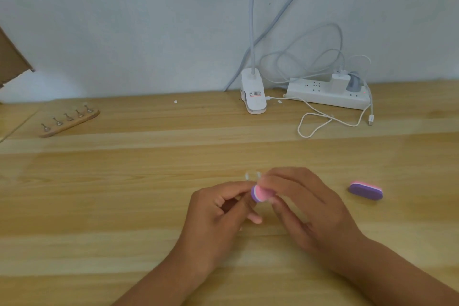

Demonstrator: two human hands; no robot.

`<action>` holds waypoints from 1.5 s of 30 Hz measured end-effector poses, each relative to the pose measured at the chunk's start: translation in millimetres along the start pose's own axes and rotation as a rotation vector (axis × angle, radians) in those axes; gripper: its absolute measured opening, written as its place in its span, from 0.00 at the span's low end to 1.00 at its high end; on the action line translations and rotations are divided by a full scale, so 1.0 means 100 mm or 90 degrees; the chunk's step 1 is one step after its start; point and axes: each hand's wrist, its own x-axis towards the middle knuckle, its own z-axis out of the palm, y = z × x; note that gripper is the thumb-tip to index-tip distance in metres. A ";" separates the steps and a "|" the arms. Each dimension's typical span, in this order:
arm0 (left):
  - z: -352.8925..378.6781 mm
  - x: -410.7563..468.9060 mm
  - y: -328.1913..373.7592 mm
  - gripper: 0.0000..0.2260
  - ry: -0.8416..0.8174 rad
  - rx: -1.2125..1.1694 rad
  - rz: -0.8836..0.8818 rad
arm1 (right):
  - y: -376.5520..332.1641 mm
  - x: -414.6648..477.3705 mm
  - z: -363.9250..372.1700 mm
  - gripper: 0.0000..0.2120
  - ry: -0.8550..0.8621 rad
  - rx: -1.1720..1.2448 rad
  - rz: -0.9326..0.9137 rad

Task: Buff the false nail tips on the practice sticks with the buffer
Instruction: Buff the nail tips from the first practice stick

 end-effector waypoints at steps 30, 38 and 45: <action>-0.02 0.05 -0.07 0.09 0.079 0.143 0.084 | 0.07 0.03 0.01 0.11 0.032 -0.049 0.045; -0.02 0.04 -0.05 0.10 0.096 0.167 0.086 | 0.09 0.04 0.02 0.11 0.016 -0.070 0.049; -0.02 0.04 -0.06 0.10 0.101 0.196 0.098 | 0.07 0.03 0.02 0.11 -0.001 -0.081 0.026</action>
